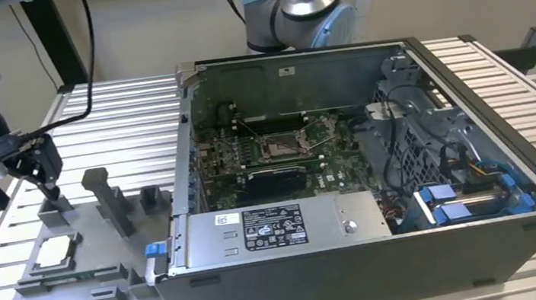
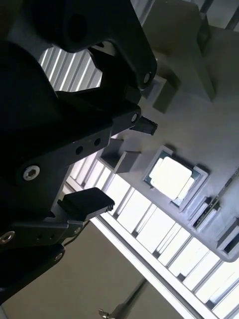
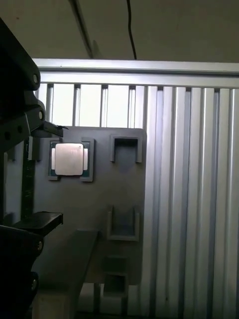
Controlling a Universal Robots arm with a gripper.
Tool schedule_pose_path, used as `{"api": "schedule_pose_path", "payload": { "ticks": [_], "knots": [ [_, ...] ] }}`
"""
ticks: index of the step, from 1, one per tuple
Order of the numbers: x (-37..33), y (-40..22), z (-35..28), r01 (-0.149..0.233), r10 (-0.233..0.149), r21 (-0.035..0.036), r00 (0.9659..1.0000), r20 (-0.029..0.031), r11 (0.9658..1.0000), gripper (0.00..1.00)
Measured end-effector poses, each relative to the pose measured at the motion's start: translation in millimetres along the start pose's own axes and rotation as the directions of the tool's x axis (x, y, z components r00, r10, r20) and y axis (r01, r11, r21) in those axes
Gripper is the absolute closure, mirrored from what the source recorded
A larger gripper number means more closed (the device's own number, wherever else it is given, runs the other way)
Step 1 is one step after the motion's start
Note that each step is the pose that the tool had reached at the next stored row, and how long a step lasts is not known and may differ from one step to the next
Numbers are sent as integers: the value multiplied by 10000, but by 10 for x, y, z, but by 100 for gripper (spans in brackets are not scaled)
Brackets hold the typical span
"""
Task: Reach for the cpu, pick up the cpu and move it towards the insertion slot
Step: 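Pick up the cpu and move it towards the insertion slot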
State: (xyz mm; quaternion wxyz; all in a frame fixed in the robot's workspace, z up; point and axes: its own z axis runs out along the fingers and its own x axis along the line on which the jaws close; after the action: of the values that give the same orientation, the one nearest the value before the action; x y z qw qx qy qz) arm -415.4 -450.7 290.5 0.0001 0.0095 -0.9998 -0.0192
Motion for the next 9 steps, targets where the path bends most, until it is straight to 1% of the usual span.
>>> {"api": "schedule_pose_path", "payload": {
  "ticks": [9],
  "knots": [
    [7,-4,111,-1,1,1,10000,0,10000,0]
  ]
}}
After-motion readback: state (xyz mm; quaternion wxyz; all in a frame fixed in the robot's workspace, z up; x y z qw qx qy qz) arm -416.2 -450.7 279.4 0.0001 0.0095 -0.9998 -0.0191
